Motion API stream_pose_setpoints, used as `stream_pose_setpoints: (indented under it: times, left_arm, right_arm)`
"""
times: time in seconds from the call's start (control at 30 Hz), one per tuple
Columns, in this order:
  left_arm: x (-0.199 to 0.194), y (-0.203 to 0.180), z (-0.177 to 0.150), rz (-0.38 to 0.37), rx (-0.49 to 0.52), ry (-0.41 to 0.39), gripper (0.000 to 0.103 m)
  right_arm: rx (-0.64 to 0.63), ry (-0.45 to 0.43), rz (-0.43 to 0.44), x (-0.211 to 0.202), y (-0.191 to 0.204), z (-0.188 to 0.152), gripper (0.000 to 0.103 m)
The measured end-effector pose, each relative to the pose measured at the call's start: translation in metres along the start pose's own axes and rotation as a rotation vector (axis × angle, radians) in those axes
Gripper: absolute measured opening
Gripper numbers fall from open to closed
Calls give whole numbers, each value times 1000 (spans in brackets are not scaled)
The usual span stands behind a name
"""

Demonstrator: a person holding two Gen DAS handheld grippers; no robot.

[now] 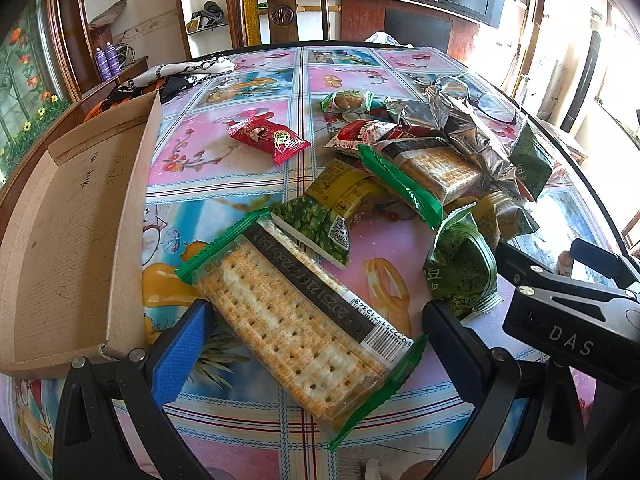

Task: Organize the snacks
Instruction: 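Lower the left gripper onto the green-edged cracker pack and close it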

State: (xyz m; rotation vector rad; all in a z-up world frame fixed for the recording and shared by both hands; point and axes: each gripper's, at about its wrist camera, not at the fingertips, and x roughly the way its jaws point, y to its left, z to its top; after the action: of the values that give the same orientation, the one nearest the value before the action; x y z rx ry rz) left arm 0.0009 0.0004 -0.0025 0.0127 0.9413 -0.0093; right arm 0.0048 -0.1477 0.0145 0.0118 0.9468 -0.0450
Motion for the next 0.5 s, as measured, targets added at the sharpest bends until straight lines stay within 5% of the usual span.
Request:
stream_pose_setpoints:
  times: [0.5]
  left_arm:
    - [-2, -1, -2, -19, 26, 1, 103]
  right_arm:
    - [0, 0, 0, 0, 0, 0, 102]
